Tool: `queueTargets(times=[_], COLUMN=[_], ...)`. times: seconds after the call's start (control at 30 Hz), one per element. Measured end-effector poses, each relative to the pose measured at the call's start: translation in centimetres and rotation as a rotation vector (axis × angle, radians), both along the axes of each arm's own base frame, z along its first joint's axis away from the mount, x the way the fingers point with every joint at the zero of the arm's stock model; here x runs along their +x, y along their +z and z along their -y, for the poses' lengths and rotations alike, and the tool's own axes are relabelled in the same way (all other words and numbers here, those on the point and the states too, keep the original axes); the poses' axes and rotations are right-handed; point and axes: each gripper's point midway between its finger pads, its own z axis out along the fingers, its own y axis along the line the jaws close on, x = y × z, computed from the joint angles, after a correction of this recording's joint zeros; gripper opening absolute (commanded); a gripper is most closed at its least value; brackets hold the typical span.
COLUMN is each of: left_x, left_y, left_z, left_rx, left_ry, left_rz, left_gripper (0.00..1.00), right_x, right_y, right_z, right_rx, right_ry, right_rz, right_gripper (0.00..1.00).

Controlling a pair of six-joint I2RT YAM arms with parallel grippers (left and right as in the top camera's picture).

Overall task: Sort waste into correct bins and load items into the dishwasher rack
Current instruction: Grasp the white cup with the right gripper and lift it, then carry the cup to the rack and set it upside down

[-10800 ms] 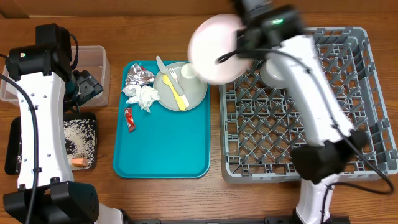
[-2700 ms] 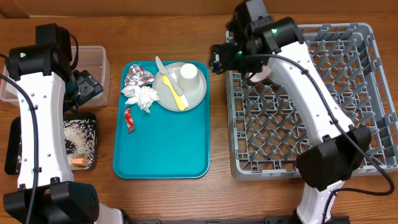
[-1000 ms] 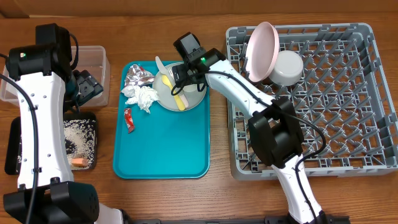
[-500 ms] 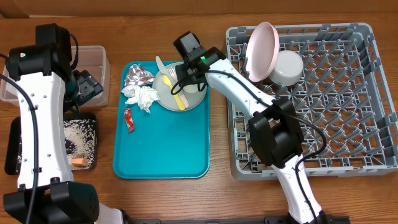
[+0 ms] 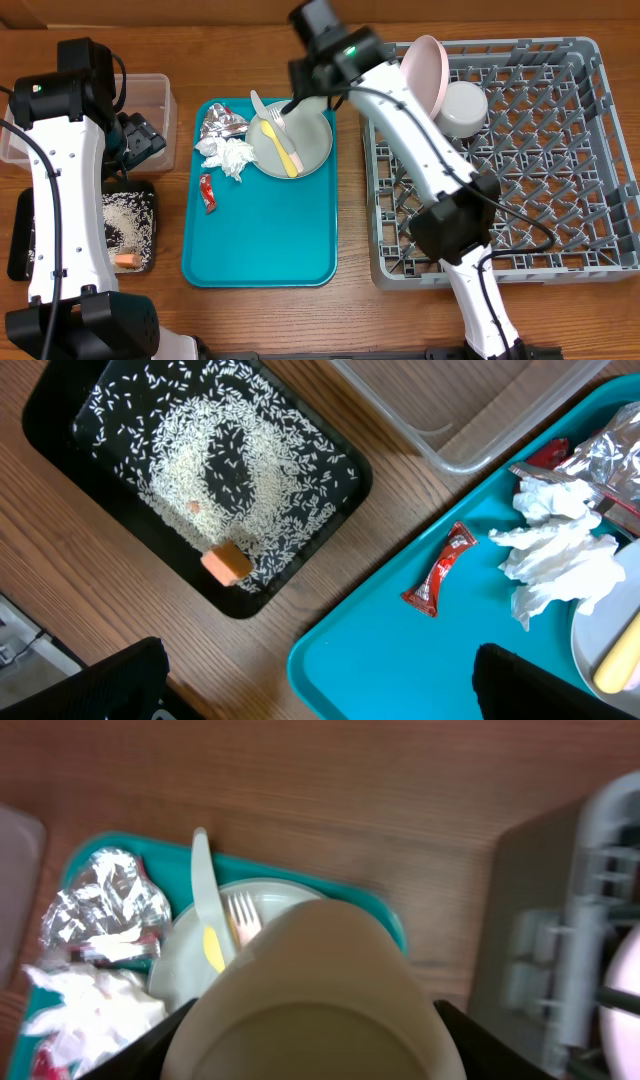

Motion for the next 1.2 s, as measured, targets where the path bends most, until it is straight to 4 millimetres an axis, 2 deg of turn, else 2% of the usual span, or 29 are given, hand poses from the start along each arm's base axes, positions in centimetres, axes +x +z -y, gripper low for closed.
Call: queueTargets(times=[0.1, 0.17, 0.23, 0.3, 0.33, 0.37, 0.43, 0.6, 0.7, 0.8, 0.9, 1.2], left_x=[0.0, 0.0, 0.0, 0.0, 0.0, 0.0, 0.0, 0.0, 0.0, 0.0, 0.0, 0.0], left_y=[0.0, 0.0, 0.0, 0.0, 0.0, 0.0, 0.0, 0.0, 0.0, 0.0, 0.0, 0.0], left_z=[0.0, 0.0, 0.0, 0.0, 0.0, 0.0, 0.0, 0.0, 0.0, 0.0, 0.0, 0.0], left_rx=[0.000, 0.000, 0.000, 0.000, 0.000, 0.000, 0.000, 0.000, 0.000, 0.000, 0.000, 0.000], left_ry=[0.000, 0.000, 0.000, 0.000, 0.000, 0.000, 0.000, 0.000, 0.000, 0.000, 0.000, 0.000], left_rz=[0.000, 0.000, 0.000, 0.000, 0.000, 0.000, 0.000, 0.000, 0.000, 0.000, 0.000, 0.000], left_gripper=[1.00, 1.00, 1.00, 1.00, 1.00, 1.00, 1.00, 1.00, 1.00, 1.00, 1.00, 1.00], right_x=[0.9, 1.6, 2.3, 2.8, 2.8, 2.9, 2.9, 2.0, 1.1, 0.7, 0.3, -0.3], right_y=[3.8, 6.1, 8.1, 9.5, 9.7, 10.0, 10.1, 9.3, 8.9, 8.8, 8.1, 1.0], right_z=[2.9, 5.8, 9.3, 14.2, 15.5, 18.1, 21.8, 30.8, 34.3, 37.0, 38.5, 40.8], right_rx=[0.030, 0.042, 0.048, 0.037, 0.033, 0.026, 0.015, -0.021, -0.033, -0.036, -0.044, -0.080], right_ry=[-0.058, -0.111, -0.177, -0.268, -0.291, -0.338, -0.410, -0.583, -0.653, -0.705, -0.736, -0.777], right_rz=[0.048, 0.078, 0.113, 0.128, 0.126, 0.124, 0.116, 0.061, 0.033, 0.027, 0.003, -0.198], right_gripper=[0.51, 0.51, 0.51, 0.52, 0.52, 0.51, 0.52, 0.52, 0.52, 0.52, 0.52, 0.52])
